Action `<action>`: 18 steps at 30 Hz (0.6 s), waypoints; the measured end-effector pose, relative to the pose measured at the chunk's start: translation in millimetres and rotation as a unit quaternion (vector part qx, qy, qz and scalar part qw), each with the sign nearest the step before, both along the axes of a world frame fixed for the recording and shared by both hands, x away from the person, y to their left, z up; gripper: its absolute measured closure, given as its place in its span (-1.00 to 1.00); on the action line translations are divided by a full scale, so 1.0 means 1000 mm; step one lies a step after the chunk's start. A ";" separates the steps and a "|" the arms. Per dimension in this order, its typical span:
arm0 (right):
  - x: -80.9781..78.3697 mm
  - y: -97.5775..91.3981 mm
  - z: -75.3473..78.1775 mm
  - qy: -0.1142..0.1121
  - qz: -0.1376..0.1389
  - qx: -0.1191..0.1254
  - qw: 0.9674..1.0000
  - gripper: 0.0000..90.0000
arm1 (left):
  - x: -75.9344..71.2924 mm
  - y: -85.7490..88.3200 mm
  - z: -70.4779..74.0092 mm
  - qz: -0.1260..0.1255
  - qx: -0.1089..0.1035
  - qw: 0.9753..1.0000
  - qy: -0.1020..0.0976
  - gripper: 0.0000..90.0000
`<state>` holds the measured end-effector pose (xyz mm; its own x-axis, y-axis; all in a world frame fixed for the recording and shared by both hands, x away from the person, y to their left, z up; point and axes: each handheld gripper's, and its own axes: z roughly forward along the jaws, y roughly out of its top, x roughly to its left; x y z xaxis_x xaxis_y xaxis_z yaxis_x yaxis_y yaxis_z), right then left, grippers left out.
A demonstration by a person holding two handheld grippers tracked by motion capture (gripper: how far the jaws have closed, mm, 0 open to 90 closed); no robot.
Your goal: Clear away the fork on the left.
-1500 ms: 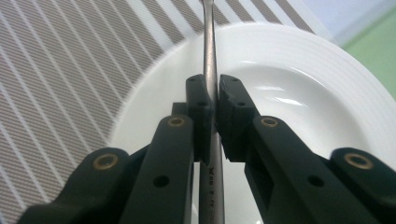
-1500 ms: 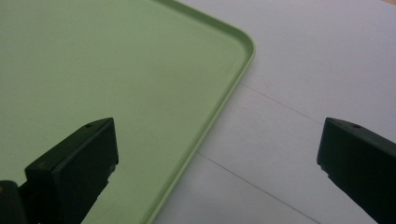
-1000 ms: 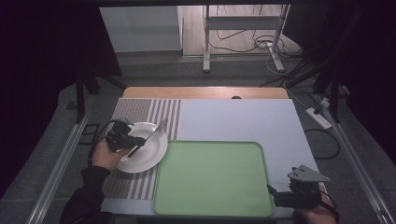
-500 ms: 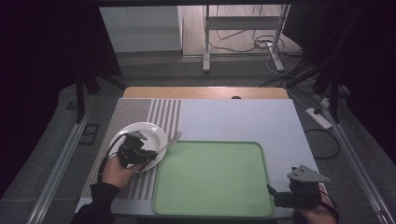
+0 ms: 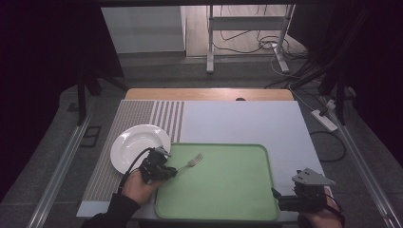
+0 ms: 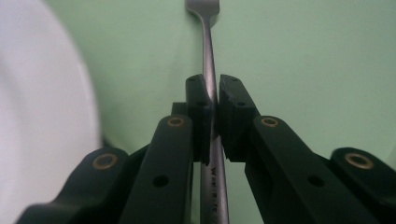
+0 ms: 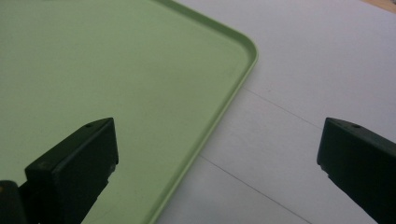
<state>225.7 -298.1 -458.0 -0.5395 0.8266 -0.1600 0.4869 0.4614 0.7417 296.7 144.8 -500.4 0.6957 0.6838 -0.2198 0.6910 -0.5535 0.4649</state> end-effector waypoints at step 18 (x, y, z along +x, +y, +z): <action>0.000 0.001 0.000 0.000 0.004 -0.004 1.000 -1.00 | 0.007 -0.035 0.002 -0.059 0.011 0.998 -0.031 0.98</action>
<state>226.0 -297.3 -458.3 -0.5461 0.8210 -0.1667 0.4825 0.4709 0.7386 303.7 109.8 -498.0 0.7828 0.6015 -0.1593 0.5914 -0.6397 0.4909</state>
